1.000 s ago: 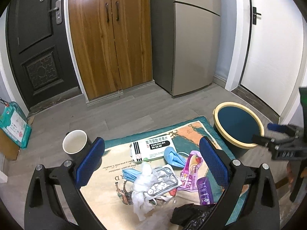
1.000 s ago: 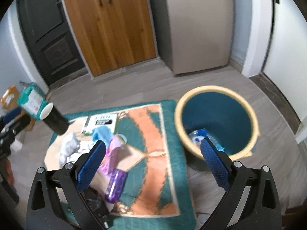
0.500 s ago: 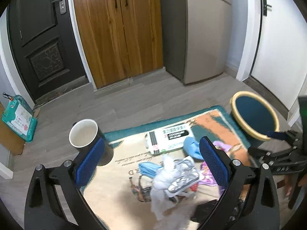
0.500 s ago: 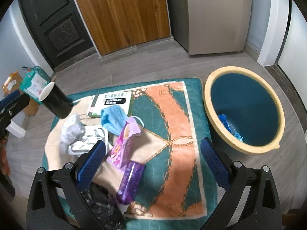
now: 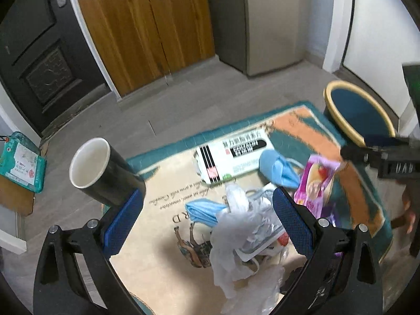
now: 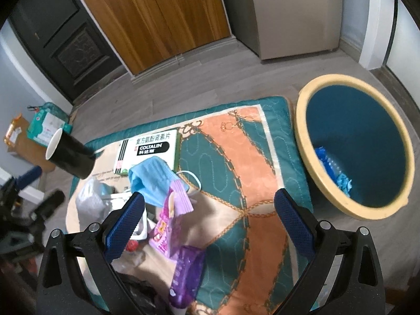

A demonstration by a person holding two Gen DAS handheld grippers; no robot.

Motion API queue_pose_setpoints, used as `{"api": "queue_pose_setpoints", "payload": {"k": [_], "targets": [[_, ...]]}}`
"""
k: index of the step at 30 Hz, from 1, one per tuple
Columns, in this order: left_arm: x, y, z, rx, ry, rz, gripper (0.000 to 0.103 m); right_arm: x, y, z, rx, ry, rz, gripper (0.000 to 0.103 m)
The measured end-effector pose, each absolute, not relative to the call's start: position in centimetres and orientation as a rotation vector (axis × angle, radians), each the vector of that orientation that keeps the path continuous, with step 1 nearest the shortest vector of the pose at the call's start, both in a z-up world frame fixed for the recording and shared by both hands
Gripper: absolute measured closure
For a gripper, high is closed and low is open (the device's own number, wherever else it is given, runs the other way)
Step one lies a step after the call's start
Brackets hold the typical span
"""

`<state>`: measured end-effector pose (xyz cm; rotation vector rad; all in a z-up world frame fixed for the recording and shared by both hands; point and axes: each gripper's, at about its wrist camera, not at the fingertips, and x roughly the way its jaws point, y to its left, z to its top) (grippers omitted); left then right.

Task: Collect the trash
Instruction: 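Move both open tools back over the trash on the mat, then grasp the white plastic bag with the left tool while the right tool grasps the pink wrapper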

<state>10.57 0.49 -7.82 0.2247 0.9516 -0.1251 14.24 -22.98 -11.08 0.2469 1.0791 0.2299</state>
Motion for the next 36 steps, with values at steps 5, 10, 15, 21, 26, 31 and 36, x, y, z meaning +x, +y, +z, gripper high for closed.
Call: {"api": "queue_pose_setpoints", "payload": {"k": [5, 10, 15, 21, 26, 31, 36], "targets": [[11.0, -0.2, -9.9, 0.226, 1.024, -0.162, 0.006, 15.2, -22.9, -11.9, 0.336, 1.112, 0.247, 0.005], [11.6, -0.5, -11.4, 0.207, 1.088, -0.188, 0.022, 15.6, -21.5, -12.6, 0.341, 1.153, 0.307, 0.010], [11.5, -1.3, -12.2, 0.230, 1.130, -0.218, 0.043, 15.5, -19.8, -12.8, 0.298, 1.174, 0.377, 0.053], [11.3, -1.2, -12.3, 0.226, 1.169, -0.230, 0.073, 15.1, -19.3, -12.3, 0.258, 1.166, 0.404, 0.089], [11.1, -0.9, -10.5, 0.240, 1.116, -0.207, 0.076, 14.9, -19.7, -10.9, 0.270, 1.129, 0.402, 0.090], [10.9, -0.3, -7.6, 0.218, 1.010, -0.180, 0.076, 14.5, -20.7, -8.0, 0.312, 1.046, 0.413, 0.092], [10.9, -0.3, -5.8, 0.189, 0.947, -0.169, 0.076, 14.3, -22.2, -4.9, 0.333, 0.965, 0.397, 0.092]]}}
